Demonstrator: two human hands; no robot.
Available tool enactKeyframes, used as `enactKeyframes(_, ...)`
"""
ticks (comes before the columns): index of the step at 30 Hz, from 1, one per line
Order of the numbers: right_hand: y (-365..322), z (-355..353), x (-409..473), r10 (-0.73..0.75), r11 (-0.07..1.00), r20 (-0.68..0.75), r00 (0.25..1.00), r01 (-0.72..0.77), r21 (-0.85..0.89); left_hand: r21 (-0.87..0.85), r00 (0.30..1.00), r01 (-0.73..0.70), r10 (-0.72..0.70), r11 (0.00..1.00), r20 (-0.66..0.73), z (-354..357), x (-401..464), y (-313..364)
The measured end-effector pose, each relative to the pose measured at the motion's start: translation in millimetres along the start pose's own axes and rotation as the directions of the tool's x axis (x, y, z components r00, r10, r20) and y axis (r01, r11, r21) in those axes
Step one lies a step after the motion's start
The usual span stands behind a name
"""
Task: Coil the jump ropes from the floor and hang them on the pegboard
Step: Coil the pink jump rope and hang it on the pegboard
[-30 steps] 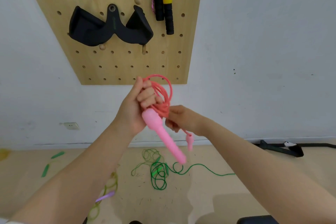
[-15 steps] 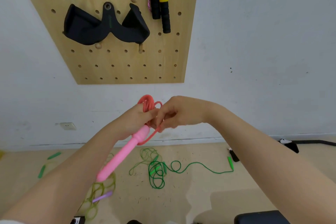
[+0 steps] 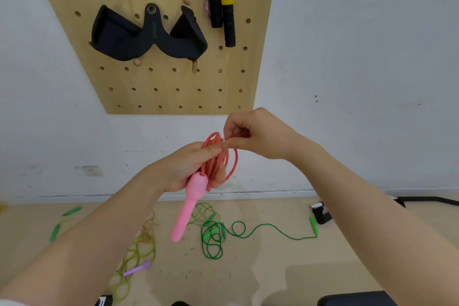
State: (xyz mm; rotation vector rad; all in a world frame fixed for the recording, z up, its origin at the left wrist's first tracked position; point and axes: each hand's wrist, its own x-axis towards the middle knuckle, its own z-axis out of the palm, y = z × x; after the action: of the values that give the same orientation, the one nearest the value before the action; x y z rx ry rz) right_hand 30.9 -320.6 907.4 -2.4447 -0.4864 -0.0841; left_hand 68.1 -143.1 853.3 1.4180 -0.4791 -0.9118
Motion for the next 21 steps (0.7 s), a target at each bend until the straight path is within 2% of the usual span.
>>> enactKeyframes(2,0.1,-0.4,1.8,-0.009,0.999,-0.040,0.999,0.010,0.042,-0.058,0.989,-0.015,0.023,0.998,0.147,-3.1,-0.2,-0.3)
enactKeyframes(4,2.8,0.7,2.1,0.021,0.995,-0.035,0.999,-0.017,0.102,-0.140,0.943,-0.002,0.048,0.990,0.330,-7.7,-1.8,0.0)
enactKeyframes(8,6.4,10.0,1.7,0.141,0.960,0.127,0.982,-0.167,0.226,-0.299,0.854,0.080,0.089,0.951,0.512,-13.8,2.1,-3.7)
enactKeyframes(10,8.1,15.5,2.0,0.170,0.917,0.203,0.964,-0.230,0.327,-0.419,0.782,0.095,0.193,0.903,0.593,-11.9,4.0,-4.4)
enactKeyframes(12,6.1,19.5,1.1,0.174,0.852,0.228,0.958,-0.263,0.452,-0.487,0.790,0.046,0.266,0.872,0.552,-6.7,1.4,-7.5)
enactKeyframes(16,4.0,21.0,0.9,0.204,0.795,0.235,0.950,-0.301,0.527,-0.504,0.824,-0.085,0.345,0.859,0.449,-3.6,-4.8,-12.0)
enactKeyframes(18,5.3,19.8,-1.0,0.179,0.733,0.284,0.942,-0.320,0.600,-0.482,0.862,-0.106,0.322,0.870,0.391,-9.8,-9.0,-14.3)
enactKeyframes(21,7.5,21.1,-0.7,0.178,0.794,0.368,0.912,-0.354,0.495,-0.416,0.903,-0.058,0.225,0.908,0.366,-17.3,-4.2,-10.9)
